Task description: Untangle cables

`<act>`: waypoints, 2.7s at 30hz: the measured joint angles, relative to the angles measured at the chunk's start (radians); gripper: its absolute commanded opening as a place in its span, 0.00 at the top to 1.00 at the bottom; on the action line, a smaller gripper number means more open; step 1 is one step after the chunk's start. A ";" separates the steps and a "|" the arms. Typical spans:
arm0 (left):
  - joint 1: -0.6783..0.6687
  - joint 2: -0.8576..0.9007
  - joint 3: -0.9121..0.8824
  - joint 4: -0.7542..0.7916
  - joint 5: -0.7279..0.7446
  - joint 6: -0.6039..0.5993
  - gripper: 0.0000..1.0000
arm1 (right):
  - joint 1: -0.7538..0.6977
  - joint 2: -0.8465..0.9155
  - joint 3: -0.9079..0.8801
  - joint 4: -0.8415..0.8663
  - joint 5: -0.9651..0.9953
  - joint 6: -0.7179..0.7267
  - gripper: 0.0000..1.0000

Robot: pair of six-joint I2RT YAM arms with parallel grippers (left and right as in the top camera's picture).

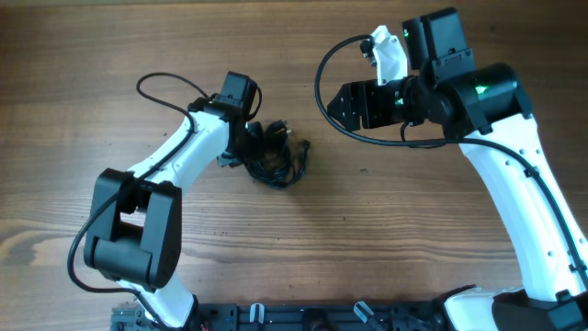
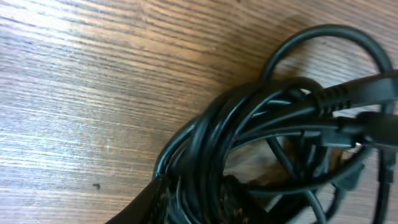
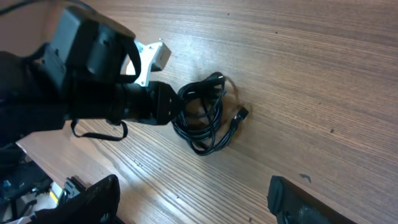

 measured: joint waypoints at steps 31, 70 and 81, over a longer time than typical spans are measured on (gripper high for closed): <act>0.000 -0.030 -0.061 0.004 -0.034 -0.161 0.69 | 0.000 0.068 0.000 0.010 0.000 0.004 0.18; 0.095 -0.548 -0.123 0.293 0.332 -0.038 0.96 | 0.047 0.234 0.001 0.176 -0.303 0.012 0.28; 0.095 -0.548 -0.123 0.323 0.382 -0.371 0.96 | 0.111 0.320 0.001 0.304 -0.309 0.308 0.40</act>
